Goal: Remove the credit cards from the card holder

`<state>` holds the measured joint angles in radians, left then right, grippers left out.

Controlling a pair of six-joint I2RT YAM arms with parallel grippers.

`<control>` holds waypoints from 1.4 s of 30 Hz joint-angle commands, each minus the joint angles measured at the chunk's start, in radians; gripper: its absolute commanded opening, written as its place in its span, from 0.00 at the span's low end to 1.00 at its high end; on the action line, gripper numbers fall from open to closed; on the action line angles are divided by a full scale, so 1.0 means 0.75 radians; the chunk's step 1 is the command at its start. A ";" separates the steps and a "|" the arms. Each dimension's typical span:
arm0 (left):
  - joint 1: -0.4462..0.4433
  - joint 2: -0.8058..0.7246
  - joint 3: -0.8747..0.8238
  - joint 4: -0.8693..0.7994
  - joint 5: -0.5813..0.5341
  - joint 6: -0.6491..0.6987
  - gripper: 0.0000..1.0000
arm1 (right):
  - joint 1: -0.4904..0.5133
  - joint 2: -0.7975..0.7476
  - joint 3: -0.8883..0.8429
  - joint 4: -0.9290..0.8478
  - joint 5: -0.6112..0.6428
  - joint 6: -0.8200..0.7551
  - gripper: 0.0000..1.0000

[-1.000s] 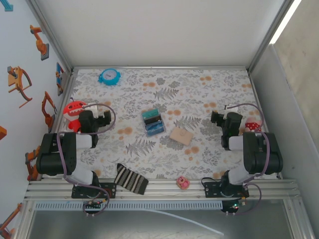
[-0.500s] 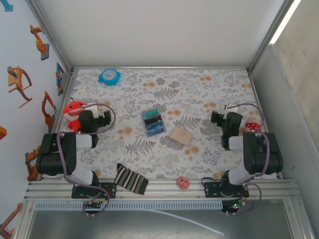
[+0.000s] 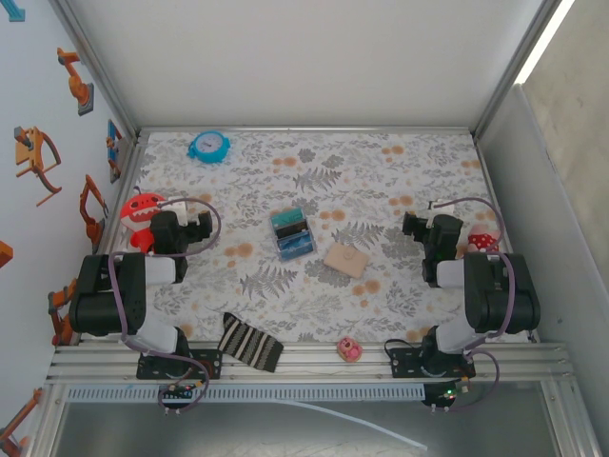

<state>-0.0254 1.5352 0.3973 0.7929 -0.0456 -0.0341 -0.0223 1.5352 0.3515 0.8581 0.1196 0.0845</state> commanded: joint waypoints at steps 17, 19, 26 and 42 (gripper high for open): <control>-0.022 -0.192 0.067 -0.190 -0.061 0.014 0.97 | -0.005 -0.093 -0.102 0.212 -0.010 -0.011 0.99; -0.043 -0.243 0.086 -0.252 -0.103 0.026 0.97 | -0.005 -0.153 -0.111 0.174 0.004 -0.009 0.99; -0.090 -0.427 0.131 -0.398 -0.181 -0.023 0.97 | -0.005 -0.444 -0.046 -0.224 0.009 0.061 0.99; -0.109 -0.774 0.201 -0.875 -0.100 -0.423 0.97 | 0.143 -0.483 0.482 -1.487 -0.351 0.284 0.99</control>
<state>-0.0990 0.9920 0.5442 0.2050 -0.1631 -0.2646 0.0380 1.1347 0.6659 -0.0486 -0.0620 0.2657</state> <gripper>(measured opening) 0.970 0.993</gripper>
